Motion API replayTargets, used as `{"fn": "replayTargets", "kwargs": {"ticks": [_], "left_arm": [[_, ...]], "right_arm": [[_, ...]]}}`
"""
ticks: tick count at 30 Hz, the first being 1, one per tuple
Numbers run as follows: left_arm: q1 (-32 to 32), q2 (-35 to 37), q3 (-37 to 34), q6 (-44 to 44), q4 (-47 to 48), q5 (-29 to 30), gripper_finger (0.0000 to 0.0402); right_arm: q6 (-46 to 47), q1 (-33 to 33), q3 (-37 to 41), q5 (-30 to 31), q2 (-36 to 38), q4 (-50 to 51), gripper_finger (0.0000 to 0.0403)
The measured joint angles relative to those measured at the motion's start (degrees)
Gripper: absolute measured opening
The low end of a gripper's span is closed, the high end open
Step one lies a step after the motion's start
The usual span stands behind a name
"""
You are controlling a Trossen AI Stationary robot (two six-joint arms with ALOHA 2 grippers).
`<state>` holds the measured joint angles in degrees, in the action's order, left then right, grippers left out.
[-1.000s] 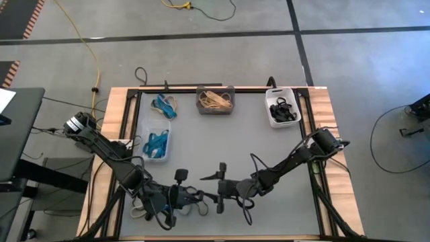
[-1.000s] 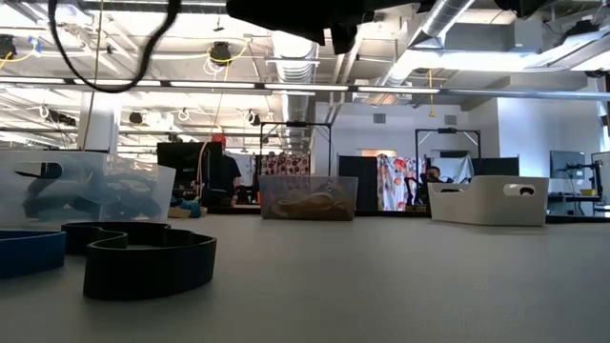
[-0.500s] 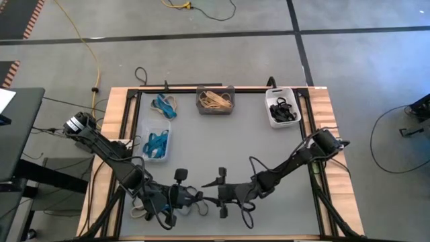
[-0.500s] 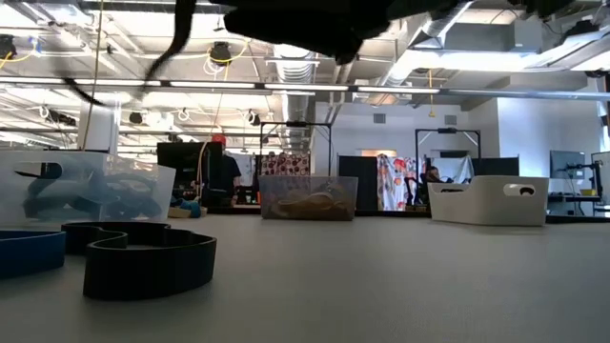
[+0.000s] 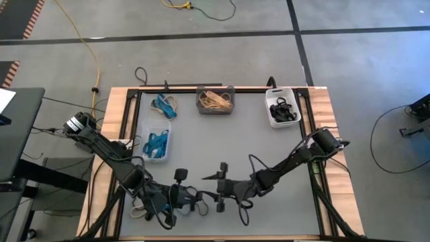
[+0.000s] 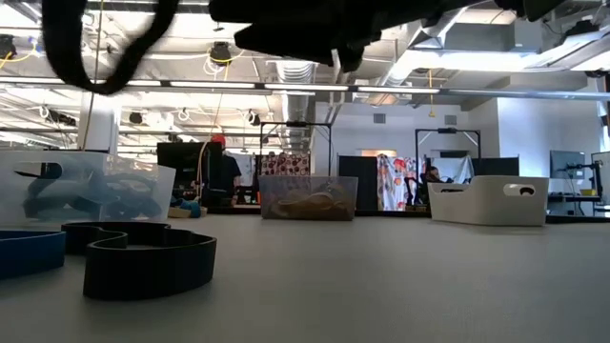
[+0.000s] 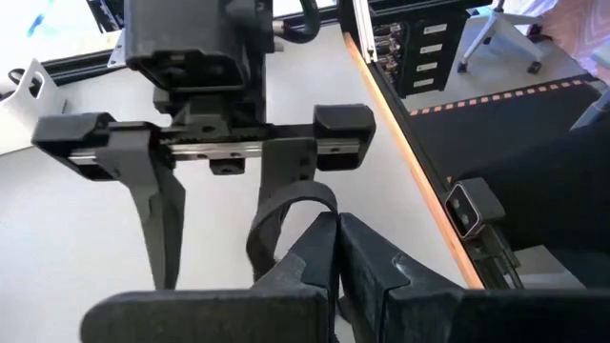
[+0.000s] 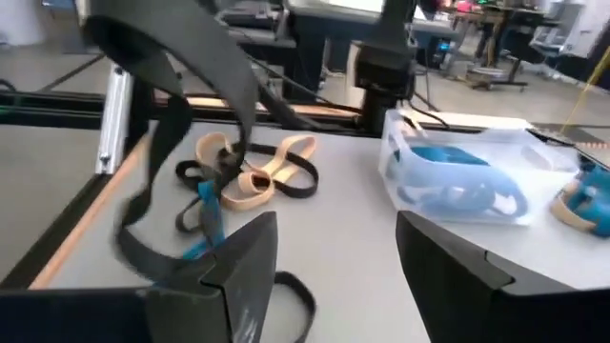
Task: Sort rubber bands into baskets
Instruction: Put the black rubber band into the white bin
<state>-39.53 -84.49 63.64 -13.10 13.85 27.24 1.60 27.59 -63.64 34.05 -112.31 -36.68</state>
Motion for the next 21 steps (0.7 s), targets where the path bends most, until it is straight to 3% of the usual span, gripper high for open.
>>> {"fn": "replayTargets", "kwargs": {"ticks": [6, 13, 21], "left_arm": [[0.0, 0.0, 0.0, 0.0, 0.0, 0.0, 0.0000], [0.0, 0.0, 0.0, 0.1, 0.0, 0.0, 0.0000], [0.0, 0.0, 0.0, -0.1, 0.1, 0.0, 0.0000]], "right_arm": [[-0.2, -0.3, 0.0, -7.1, 0.0, -1.2, 0.0249], [-0.6, -0.4, 0.0, -7.1, 0.0, -1.9, 0.0249], [0.4, -0.2, -2.8, -5.6, 0.0, 10.4, 0.0249]]}}
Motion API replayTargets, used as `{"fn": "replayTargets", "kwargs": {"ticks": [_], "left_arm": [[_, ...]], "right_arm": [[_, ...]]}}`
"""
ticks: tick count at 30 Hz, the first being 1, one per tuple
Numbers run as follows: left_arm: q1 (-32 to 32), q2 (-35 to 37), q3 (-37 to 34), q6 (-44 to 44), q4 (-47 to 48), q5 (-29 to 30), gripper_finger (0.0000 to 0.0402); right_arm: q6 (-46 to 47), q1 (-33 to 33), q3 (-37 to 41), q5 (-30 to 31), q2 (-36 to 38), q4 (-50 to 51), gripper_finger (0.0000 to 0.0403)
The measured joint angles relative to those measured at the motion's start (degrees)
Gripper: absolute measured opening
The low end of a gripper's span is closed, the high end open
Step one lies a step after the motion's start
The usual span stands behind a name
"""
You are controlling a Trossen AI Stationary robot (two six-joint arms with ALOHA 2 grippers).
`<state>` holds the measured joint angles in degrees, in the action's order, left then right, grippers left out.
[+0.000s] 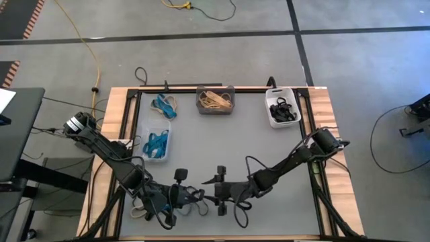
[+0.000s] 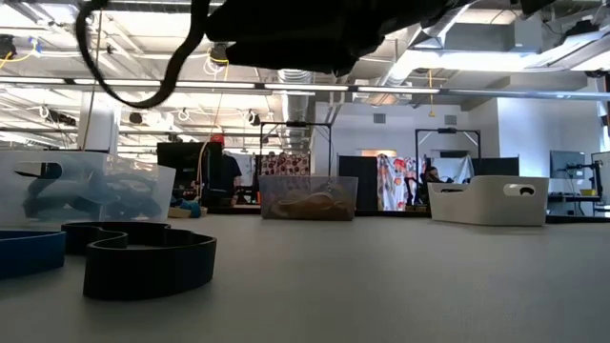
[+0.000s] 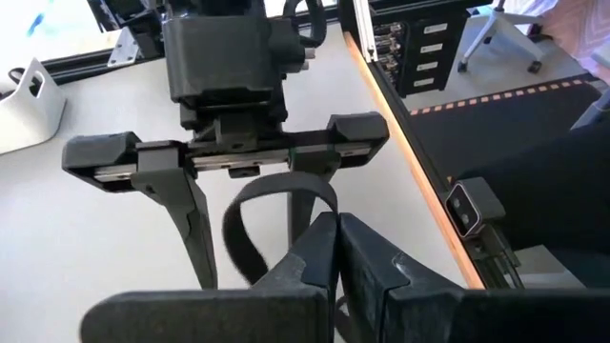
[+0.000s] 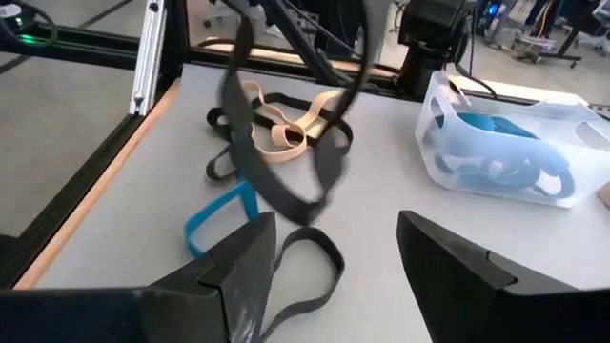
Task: Sort rubber bands into baskets
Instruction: Put the black rubber band into the white bin
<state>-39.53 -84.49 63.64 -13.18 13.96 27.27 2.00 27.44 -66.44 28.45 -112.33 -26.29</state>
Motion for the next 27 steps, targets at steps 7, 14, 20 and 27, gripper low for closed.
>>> {"fn": "replayTargets", "kwargs": {"ticks": [7, 14, 20, 27], "left_arm": [[0.0, 0.0, 0.0, -0.1, 0.0, 0.0, 0.0000], [0.0, 0.0, 0.0, -0.1, 0.1, 0.0, 0.0000], [0.0, 0.0, 0.0, -0.1, 0.3, 0.0, 0.0000], [0.0, 0.0, 0.0, -0.1, 0.2, 0.0, 0.0000]], "right_arm": [[0.1, 0.5, -1.1, 0.0, 0.0, 0.6, 0.0249], [0.1, 0.4, -1.3, -1.8, 0.0, -0.7, 0.0249], [0.1, 0.7, -1.4, -3.5, 0.0, -1.5, 0.0249], [-0.9, 0.7, -1.4, -3.6, 0.0, -4.3, 0.0249]]}}
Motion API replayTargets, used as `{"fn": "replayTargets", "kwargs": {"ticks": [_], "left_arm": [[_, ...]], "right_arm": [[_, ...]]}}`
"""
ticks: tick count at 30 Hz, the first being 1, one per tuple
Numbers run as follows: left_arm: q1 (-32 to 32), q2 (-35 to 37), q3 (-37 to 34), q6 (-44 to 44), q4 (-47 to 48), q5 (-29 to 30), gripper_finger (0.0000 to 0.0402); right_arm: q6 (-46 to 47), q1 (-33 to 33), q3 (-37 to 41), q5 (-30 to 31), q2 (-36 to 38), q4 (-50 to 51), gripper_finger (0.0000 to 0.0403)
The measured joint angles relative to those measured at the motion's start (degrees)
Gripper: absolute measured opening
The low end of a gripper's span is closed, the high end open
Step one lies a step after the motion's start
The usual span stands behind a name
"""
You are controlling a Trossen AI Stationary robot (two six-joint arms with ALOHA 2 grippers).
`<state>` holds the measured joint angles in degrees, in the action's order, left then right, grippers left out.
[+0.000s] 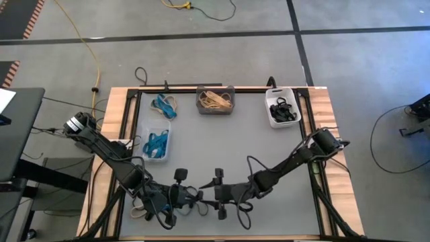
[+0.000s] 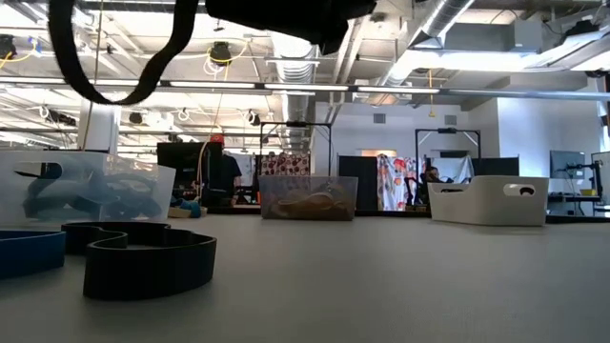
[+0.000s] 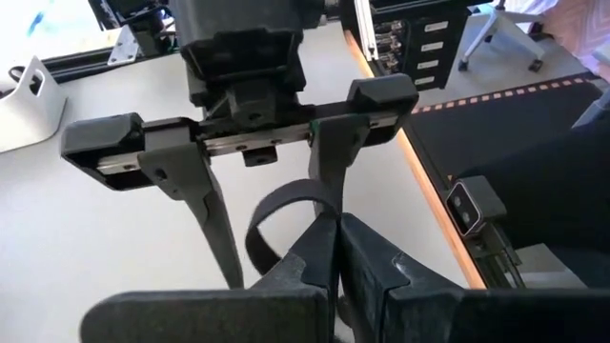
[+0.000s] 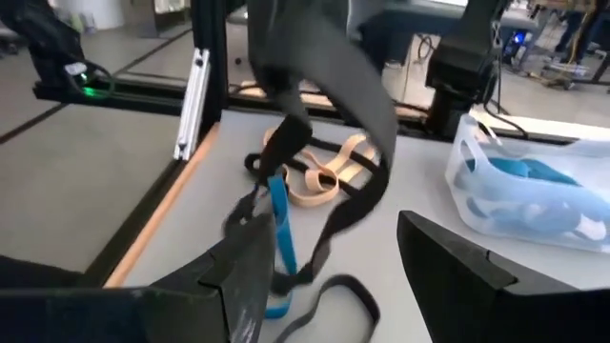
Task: Sort rubber bands into baskets
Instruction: Put the black rubber band into the white bin
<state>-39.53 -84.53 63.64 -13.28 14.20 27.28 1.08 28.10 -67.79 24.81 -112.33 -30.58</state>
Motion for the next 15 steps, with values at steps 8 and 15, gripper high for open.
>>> {"fn": "replayTargets", "kwargs": {"ticks": [8, 15], "left_arm": [[1.5, -5.6, 0.0, 0.6, -1.8, -2.9, 0.0000], [2.4, -7.7, 0.0, 1.2, -2.5, -4.1, 0.0000]], "right_arm": [[-0.2, -0.1, 0.0, -2.6, 0.0, -1.4, 0.0249], [0.0, -0.1, -0.1, -2.4, -0.1, 0.9, 0.0249]]}}
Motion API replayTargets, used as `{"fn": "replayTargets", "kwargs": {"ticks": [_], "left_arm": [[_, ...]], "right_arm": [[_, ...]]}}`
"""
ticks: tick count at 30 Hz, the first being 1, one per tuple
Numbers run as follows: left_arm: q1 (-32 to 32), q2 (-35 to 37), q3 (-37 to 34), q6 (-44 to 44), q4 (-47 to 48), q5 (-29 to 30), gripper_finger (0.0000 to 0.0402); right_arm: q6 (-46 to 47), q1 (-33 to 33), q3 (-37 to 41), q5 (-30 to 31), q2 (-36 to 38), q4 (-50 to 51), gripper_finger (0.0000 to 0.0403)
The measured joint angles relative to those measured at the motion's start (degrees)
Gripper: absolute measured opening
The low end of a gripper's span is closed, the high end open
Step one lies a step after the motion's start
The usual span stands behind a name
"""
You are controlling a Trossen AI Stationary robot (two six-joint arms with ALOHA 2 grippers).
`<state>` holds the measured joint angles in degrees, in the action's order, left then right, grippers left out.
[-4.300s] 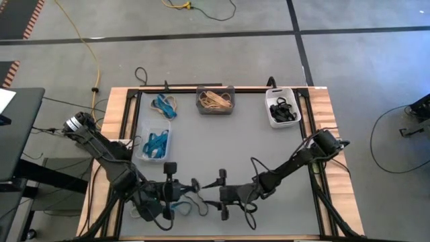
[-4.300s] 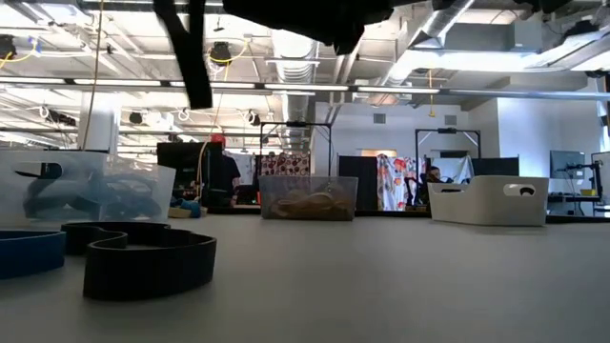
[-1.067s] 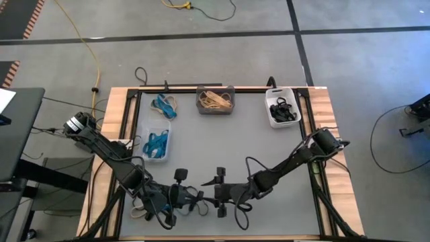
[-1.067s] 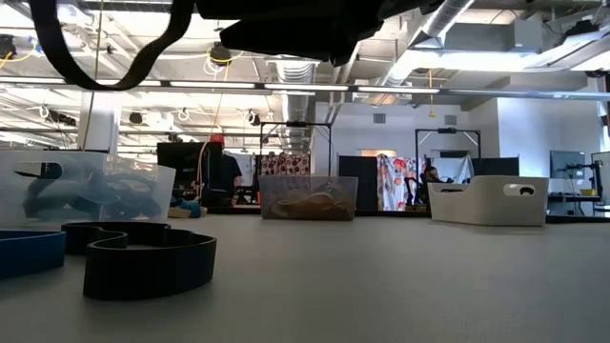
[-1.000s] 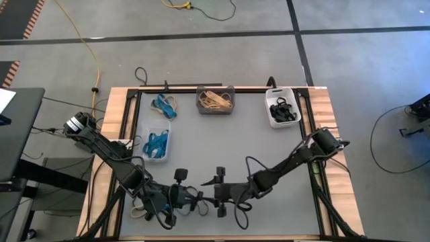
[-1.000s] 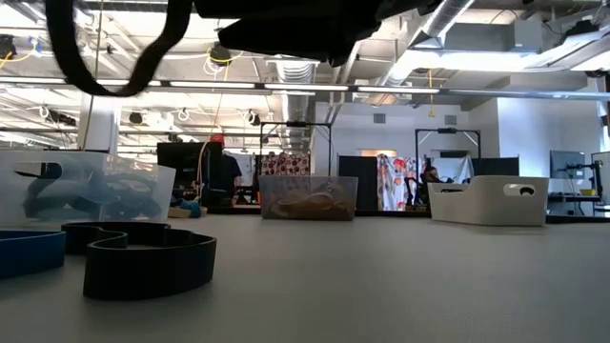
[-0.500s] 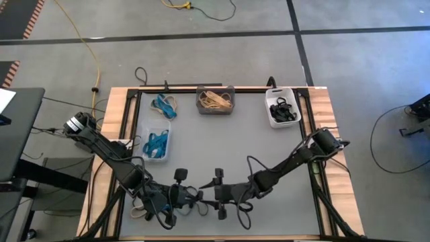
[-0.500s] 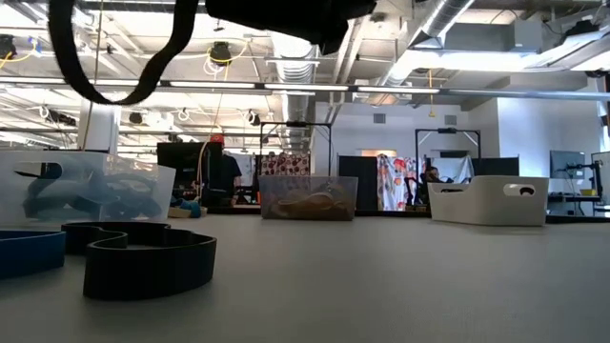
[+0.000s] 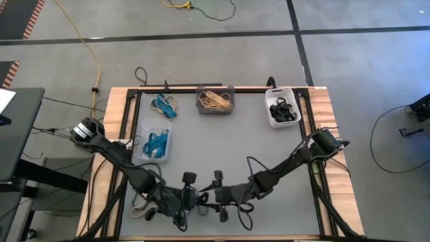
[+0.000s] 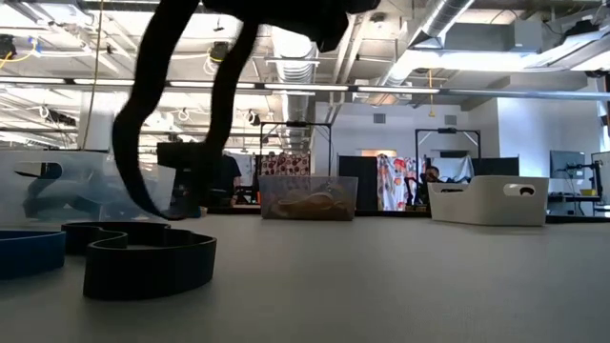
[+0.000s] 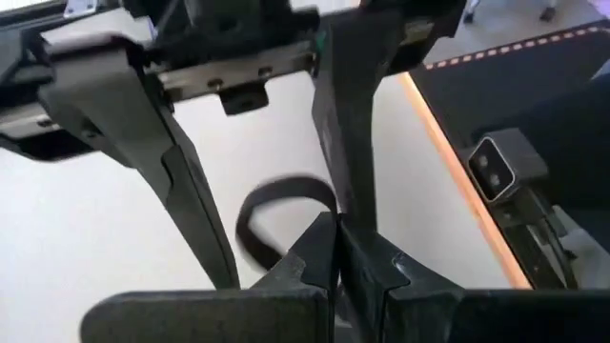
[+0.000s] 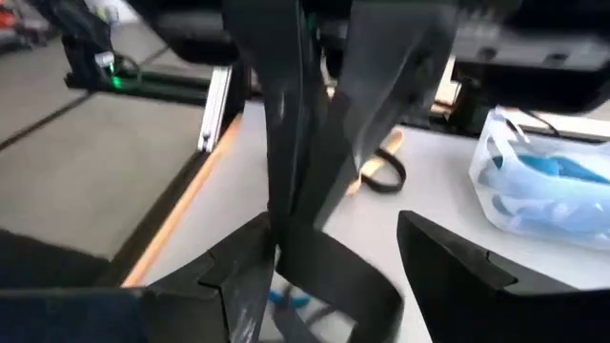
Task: Sort rubber bands into baskets
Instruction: Put the black rubber band into the white bin
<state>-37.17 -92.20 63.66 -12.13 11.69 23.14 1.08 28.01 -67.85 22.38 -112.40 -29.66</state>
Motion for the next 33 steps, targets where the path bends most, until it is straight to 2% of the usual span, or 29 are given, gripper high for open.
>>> {"fn": "replayTargets", "kwargs": {"ticks": [10, 15, 19, 25, 26, 30, 33], "left_arm": [[-0.5, 0.4, 0.1, 1.1, -2.8, -0.8, 0.0000], [-0.5, 0.4, 0.1, 0.9, -2.7, -1.5, 0.0000], [-0.5, 0.4, 0.1, 0.9, -2.7, -1.7, 0.0000], [-0.5, 0.4, 0.1, 0.8, -2.3, -1.6, 0.0000], [-0.5, 0.4, 0.1, 0.7, -2.0, -1.4, 0.0000], [-0.5, 0.4, 0.1, -0.9, 0.2, 0.9, 0.0003], [-0.5, 0.2, 0.0, -1.0, 3.2, 4.5, 0.0024]], "right_arm": [[0.0, 0.0, 0.0, 0.9, 0.0, 4.2, 0.0248], [0.0, 0.0, 0.0, 5.2, 0.0, 6.1, 0.0241], [0.0, -0.1, 0.1, 6.8, 0.0, 6.2, 0.0193], [-1.0, -0.4, 0.1, 8.0, 0.0, 8.2, 0.0040], [-1.3, -0.4, 0.1, 8.2, 0.0, 8.8, 0.0025], [-2.8, -0.7, 0.1, 10.5, 0.5, 11.9, 0.0024], [-4.0, -1.6, 0.1, 10.8, 2.4, 17.8, 0.0024]]}}
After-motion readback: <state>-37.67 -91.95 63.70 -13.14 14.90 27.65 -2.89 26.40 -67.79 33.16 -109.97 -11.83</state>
